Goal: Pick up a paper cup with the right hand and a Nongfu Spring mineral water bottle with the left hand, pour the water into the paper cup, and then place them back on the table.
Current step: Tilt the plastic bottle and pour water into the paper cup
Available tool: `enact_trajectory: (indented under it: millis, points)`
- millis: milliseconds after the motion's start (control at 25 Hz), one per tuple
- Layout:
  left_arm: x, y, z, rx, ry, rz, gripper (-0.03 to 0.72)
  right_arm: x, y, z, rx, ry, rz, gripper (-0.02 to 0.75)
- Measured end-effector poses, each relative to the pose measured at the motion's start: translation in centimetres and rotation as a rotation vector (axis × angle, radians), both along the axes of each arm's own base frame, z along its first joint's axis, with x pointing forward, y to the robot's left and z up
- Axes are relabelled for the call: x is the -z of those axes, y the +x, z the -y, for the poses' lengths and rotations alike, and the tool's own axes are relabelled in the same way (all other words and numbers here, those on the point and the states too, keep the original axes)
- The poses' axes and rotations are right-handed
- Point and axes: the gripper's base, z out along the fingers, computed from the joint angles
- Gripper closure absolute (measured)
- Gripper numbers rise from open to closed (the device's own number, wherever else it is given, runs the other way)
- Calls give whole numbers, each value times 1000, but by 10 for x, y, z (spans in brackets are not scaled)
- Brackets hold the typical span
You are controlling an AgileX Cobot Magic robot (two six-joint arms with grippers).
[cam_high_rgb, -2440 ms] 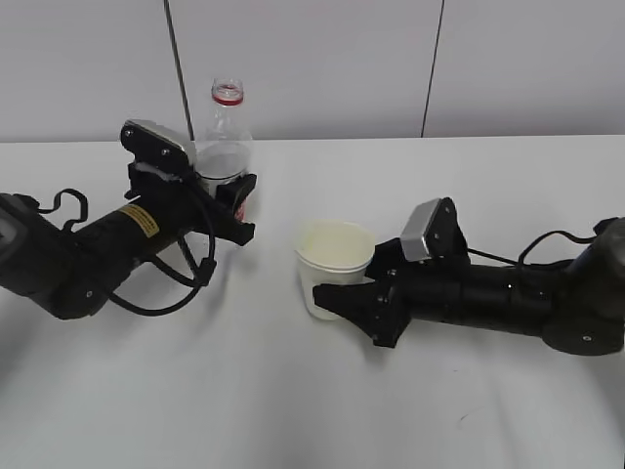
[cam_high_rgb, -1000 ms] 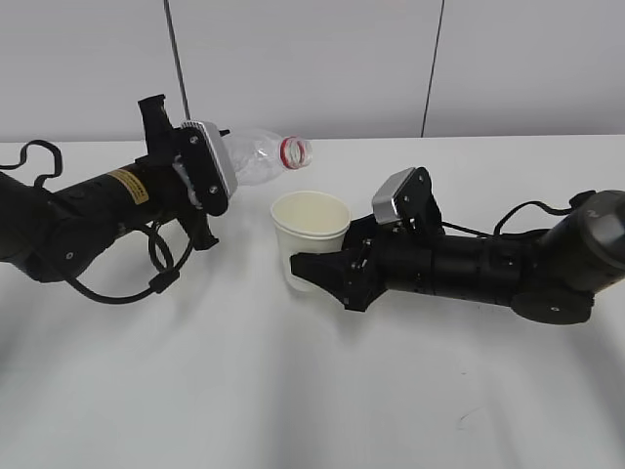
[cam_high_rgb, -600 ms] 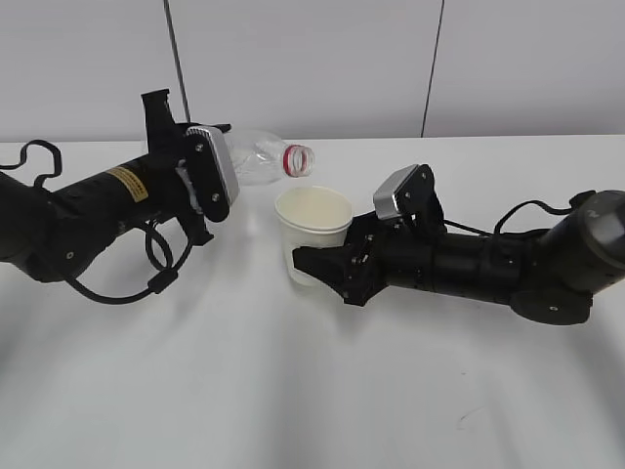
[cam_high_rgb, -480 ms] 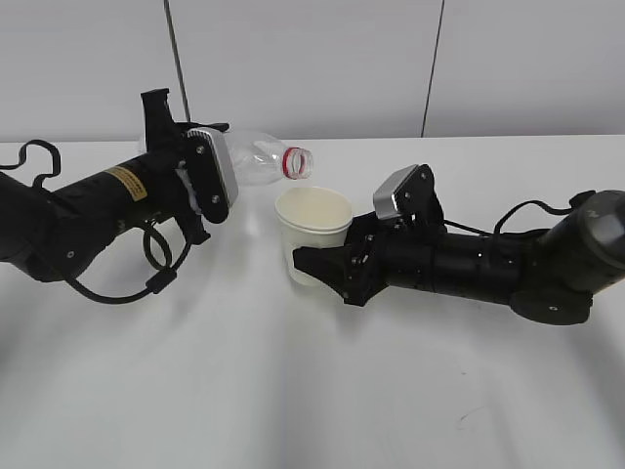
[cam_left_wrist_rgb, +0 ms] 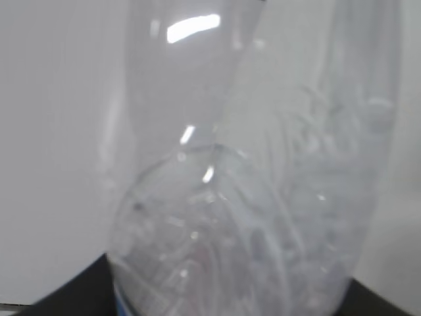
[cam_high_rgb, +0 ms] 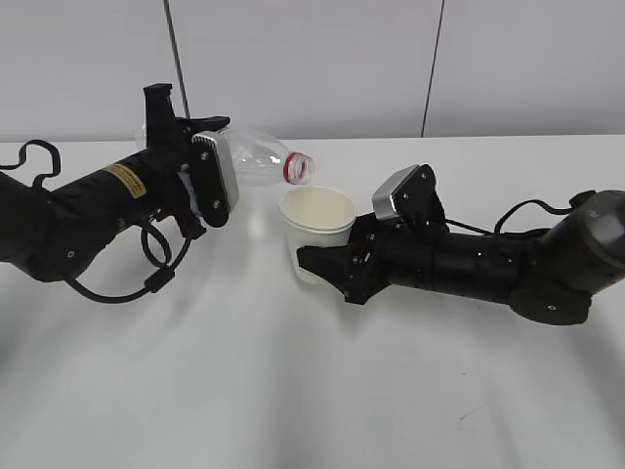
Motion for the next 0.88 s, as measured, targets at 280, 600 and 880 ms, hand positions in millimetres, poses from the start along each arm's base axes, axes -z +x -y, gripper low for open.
enact_trajectory:
  millis: [280,600,880]
  points:
    - [0,0,0,4,37,23,357,0,0,0,2,-5,6,239]
    - [0,0,0,7,72,50,357,1,-1,0,-16,-14,9,239]
    - [-4,1,-1,-7,66,90,357,1,-3,-1,-40,-24,12,239]
